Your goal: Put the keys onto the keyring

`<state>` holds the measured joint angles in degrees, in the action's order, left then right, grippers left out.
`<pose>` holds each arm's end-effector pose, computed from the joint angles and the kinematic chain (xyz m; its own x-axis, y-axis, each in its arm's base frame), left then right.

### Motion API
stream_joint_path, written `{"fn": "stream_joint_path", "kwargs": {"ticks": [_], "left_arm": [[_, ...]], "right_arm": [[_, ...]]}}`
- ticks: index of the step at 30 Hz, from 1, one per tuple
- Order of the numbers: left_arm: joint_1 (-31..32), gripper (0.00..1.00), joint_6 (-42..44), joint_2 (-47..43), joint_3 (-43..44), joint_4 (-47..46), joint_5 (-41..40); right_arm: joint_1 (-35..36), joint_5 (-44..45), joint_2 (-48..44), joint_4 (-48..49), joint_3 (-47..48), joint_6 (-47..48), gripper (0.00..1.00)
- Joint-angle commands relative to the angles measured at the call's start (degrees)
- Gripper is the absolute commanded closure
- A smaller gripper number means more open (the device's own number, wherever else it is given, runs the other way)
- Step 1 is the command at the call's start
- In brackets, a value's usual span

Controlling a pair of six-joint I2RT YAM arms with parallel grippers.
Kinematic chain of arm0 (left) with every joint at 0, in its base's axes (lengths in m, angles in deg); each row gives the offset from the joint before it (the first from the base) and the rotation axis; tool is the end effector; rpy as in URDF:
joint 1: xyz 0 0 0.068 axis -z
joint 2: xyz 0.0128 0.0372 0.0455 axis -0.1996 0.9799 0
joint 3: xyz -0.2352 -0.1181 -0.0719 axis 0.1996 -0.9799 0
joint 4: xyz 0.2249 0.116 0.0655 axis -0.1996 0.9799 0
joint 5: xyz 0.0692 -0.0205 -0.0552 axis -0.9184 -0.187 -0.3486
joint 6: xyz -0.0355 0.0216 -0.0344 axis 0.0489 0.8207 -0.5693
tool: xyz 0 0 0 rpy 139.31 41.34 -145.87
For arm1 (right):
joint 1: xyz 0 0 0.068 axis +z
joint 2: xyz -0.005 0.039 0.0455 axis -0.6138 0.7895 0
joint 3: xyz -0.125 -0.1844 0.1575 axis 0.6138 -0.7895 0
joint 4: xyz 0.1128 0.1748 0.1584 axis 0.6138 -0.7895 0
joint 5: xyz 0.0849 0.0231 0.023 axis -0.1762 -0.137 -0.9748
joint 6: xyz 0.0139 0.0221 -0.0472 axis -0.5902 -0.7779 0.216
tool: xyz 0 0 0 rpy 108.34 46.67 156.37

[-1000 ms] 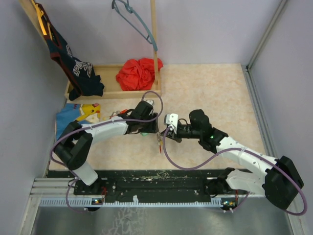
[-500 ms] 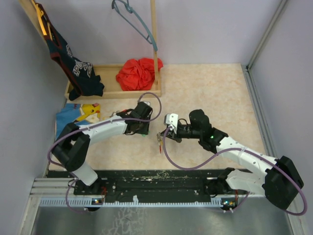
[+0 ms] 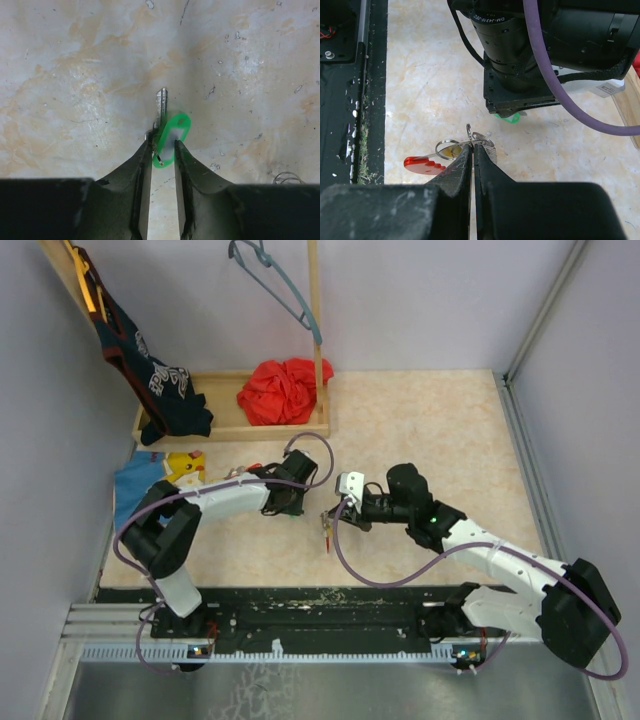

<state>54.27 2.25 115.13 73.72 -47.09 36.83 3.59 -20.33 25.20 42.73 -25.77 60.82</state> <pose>0.2534 -0.2212 0.1649 -0.8412 0.2006 -0.5021 0.2174 0.9757 0.0257 0.1652 0.1729 0.2562 0.1074 -0.3198 -0.9414 -0.9751 0.1511 -0.1626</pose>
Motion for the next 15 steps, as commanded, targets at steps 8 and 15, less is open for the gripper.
{"fn": "stream_joint_path", "kwargs": {"ticks": [8, 15], "left_arm": [[-0.1, 0.98, -1.0, -3.9, -0.9, 1.7, -2.1], [0.0, 1.00, 4.1, -8.9, -2.8, 0.1, 0.3]], "right_arm": [[-0.6, -1.2, -1.5, 4.0, 0.6, -0.5, 1.00], [-0.7, -1.2, -1.5, 3.9, 0.7, -0.6, 1.00]]}}
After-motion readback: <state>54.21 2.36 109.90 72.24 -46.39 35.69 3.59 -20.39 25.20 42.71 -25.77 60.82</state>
